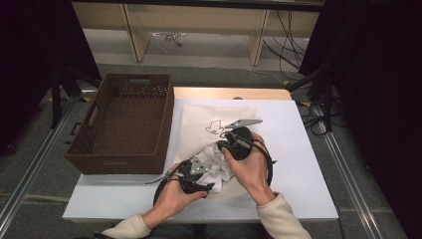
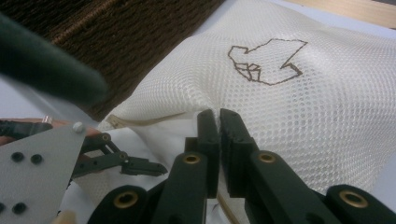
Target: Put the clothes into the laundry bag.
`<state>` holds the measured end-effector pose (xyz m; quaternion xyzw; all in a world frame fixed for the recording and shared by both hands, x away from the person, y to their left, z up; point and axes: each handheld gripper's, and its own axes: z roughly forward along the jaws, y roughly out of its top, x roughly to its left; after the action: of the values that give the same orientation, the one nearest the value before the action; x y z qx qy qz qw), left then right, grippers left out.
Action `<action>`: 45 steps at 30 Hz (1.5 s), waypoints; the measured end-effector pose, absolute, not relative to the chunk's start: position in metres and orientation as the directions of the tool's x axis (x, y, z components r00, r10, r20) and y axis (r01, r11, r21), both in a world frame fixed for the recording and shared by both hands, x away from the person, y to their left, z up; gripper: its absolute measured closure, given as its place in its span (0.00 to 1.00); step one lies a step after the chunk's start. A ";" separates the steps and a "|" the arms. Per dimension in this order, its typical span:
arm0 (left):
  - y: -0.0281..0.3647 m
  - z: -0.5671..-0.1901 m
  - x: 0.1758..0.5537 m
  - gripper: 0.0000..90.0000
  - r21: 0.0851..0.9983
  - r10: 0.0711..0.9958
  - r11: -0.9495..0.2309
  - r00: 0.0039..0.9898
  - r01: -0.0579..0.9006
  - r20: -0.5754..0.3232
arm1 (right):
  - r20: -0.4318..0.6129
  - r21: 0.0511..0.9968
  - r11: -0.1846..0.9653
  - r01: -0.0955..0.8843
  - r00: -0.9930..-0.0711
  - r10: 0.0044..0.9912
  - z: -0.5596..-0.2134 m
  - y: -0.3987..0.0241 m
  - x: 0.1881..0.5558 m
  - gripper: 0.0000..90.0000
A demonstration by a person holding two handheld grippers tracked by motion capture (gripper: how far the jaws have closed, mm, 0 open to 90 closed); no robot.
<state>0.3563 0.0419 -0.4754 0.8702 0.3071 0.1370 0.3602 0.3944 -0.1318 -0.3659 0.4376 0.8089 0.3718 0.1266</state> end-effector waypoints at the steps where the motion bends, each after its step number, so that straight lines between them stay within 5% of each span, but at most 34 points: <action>1: 0.042 -0.477 0.357 0.37 0.706 0.637 -0.555 0.771 0.441 0.019 | 0.115 0.714 0.343 0.610 -0.586 0.802 -0.366 -0.132 0.395 0.98; 13: 0.042 -0.487 0.361 0.33 0.698 0.658 -0.538 0.753 0.472 -0.001 | 0.101 0.719 0.354 0.597 -0.595 0.798 -0.366 -0.133 0.395 0.98; 25: 0.041 -0.484 0.363 0.58 0.686 0.666 -0.551 0.745 0.475 0.019 | 0.103 0.721 0.347 0.600 -0.588 0.802 -0.367 -0.131 0.395 0.98; 27: 0.041 -0.483 0.363 0.72 0.687 0.651 -0.562 0.759 0.460 0.025 | 0.108 0.723 0.344 0.599 -0.590 0.800 -0.367 -0.131 0.395 0.98; 34: 0.036 -0.483 0.362 0.89 0.687 0.630 -0.576 0.776 0.444 0.026 | 0.116 0.715 0.335 0.613 -0.577 0.808 -0.366 -0.130 0.394 0.98; 45: 0.039 -0.482 0.364 0.97 0.702 0.619 -0.546 0.785 0.457 -0.029 | 0.118 0.717 0.332 0.613 -0.576 0.809 -0.367 -0.129 0.393 0.98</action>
<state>0.3636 0.0386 -0.4819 0.8721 0.3082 0.1116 0.3632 0.3934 -0.1292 -0.3669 0.4413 0.8055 0.3732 0.1310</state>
